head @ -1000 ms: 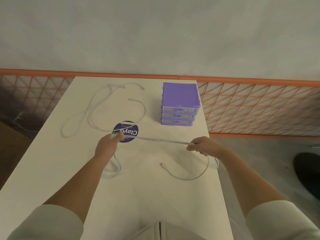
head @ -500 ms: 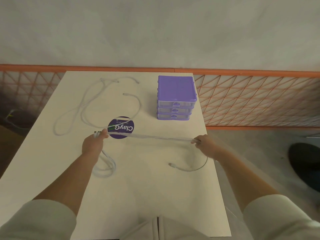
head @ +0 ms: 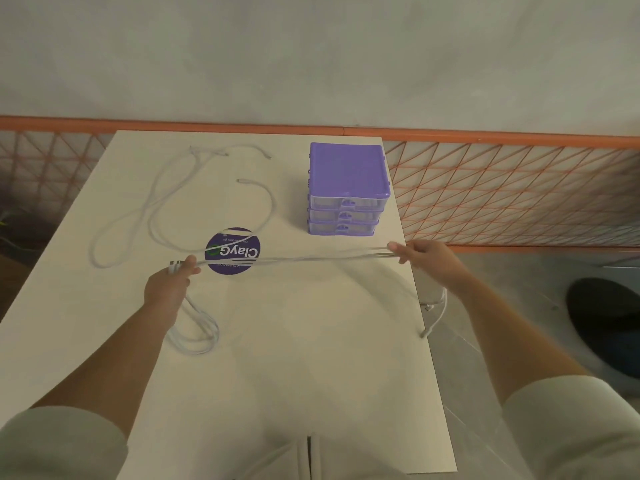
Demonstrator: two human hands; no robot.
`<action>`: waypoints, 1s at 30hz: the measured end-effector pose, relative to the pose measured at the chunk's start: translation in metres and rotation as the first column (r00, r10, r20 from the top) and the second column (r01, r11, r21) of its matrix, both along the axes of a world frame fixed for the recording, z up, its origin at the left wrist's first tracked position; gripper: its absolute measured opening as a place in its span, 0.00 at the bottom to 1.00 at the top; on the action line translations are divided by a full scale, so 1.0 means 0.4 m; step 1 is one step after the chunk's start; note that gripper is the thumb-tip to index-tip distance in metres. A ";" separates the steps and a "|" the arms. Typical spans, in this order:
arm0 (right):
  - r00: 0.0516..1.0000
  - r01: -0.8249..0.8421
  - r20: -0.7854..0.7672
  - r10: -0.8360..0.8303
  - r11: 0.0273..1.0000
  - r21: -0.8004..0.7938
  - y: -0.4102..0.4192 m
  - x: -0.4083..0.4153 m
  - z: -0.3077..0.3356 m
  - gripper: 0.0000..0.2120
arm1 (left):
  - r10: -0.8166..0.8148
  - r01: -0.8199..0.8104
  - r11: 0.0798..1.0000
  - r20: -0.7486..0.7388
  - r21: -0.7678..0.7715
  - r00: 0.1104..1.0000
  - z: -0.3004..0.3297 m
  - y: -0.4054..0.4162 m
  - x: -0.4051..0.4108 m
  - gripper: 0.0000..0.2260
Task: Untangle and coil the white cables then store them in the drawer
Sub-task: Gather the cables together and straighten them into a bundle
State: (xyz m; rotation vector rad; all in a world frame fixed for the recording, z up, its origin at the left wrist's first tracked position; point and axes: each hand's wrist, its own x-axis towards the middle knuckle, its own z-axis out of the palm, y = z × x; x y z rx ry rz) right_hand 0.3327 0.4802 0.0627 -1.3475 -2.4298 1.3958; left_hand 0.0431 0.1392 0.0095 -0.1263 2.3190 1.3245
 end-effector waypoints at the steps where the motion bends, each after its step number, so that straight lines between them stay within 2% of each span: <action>1: 1.000 -0.002 0.030 0.000 0.999 0.043 0.007 0.000 0.002 0.28 | -0.020 0.020 1.000 -0.005 -0.011 1.000 0.003 0.004 0.004 0.15; 4: 0.982 -0.034 0.191 0.000 0.985 0.172 0.013 -0.003 -0.004 0.30 | -0.058 0.058 0.998 -0.022 -0.033 0.998 0.008 0.016 0.010 0.16; 6: 0.983 -0.034 0.182 0.013 0.993 0.113 0.015 -0.006 -0.024 0.27 | -0.069 0.067 0.996 -0.031 -0.058 0.997 0.007 0.020 0.011 0.17; 9: 0.994 -0.004 0.105 0.010 0.999 -0.051 0.015 -0.006 -0.057 0.14 | -0.069 0.066 0.995 -0.037 -0.079 0.997 0.006 0.019 0.012 0.17; 12: 0.977 -0.037 0.209 0.039 0.999 -0.011 0.018 -0.009 -0.107 0.09 | -0.043 0.040 0.997 -0.038 -0.073 0.998 0.007 0.011 0.012 0.17; 17: 0.943 -0.164 0.323 0.084 0.959 0.231 0.002 -0.006 -0.165 0.15 | -0.045 0.042 0.998 -0.044 -0.052 0.998 0.018 0.008 0.016 0.18; 21: 0.891 -0.188 0.448 0.068 0.955 0.228 -0.035 -0.027 -0.145 0.19 | -0.083 0.083 0.997 -0.047 -0.006 0.995 0.034 0.014 0.026 0.16; 23: 0.904 -0.211 0.420 0.079 0.937 0.277 -0.079 -0.071 -0.118 0.26 | -0.093 0.094 0.996 -0.041 0.013 0.995 0.042 0.018 0.029 0.15; 26: 0.951 -0.286 0.213 0.224 0.899 0.333 -0.163 -0.172 -0.061 0.30 | -0.098 0.100 0.994 -0.040 0.050 0.994 0.059 0.028 0.034 0.15; 30: 0.876 -0.477 0.098 0.472 0.821 0.315 -0.289 -0.318 0.007 0.30 | -0.158 0.164 0.982 -0.064 0.098 0.985 0.097 0.050 0.041 0.14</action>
